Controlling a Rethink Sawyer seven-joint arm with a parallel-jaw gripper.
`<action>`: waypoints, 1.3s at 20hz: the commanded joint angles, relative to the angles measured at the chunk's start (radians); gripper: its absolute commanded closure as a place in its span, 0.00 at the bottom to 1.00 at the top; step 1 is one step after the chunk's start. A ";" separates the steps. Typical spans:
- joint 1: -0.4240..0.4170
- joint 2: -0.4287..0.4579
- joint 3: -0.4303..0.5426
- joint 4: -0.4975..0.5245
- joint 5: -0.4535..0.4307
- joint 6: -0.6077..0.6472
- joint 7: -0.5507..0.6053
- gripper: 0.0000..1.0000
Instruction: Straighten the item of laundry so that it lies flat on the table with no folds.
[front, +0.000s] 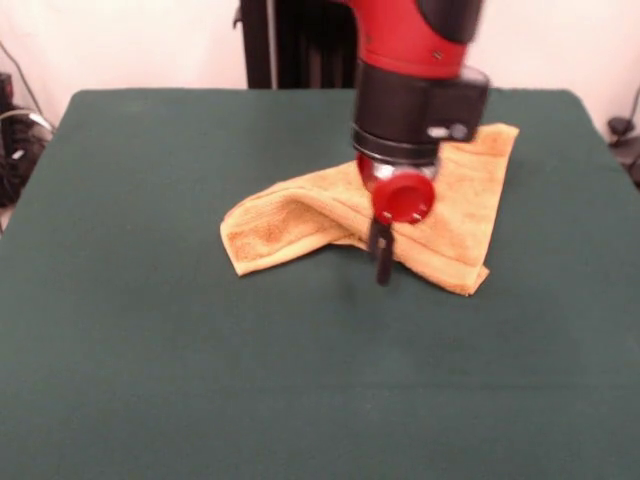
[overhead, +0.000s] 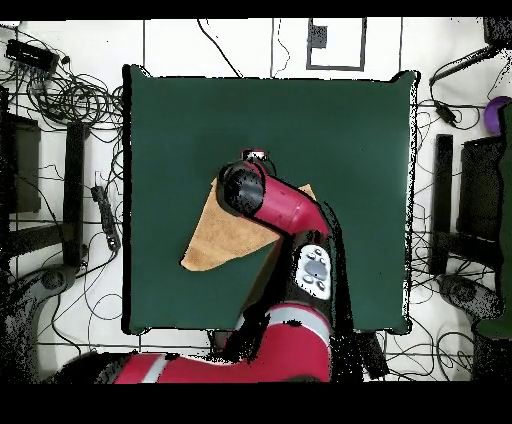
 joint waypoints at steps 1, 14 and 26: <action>0.121 0.113 0.044 -0.113 0.119 0.114 0.238 0.00; 0.110 0.183 0.100 -0.199 0.071 0.195 0.070 0.00; 0.128 0.225 0.088 -0.226 0.076 0.215 0.099 0.00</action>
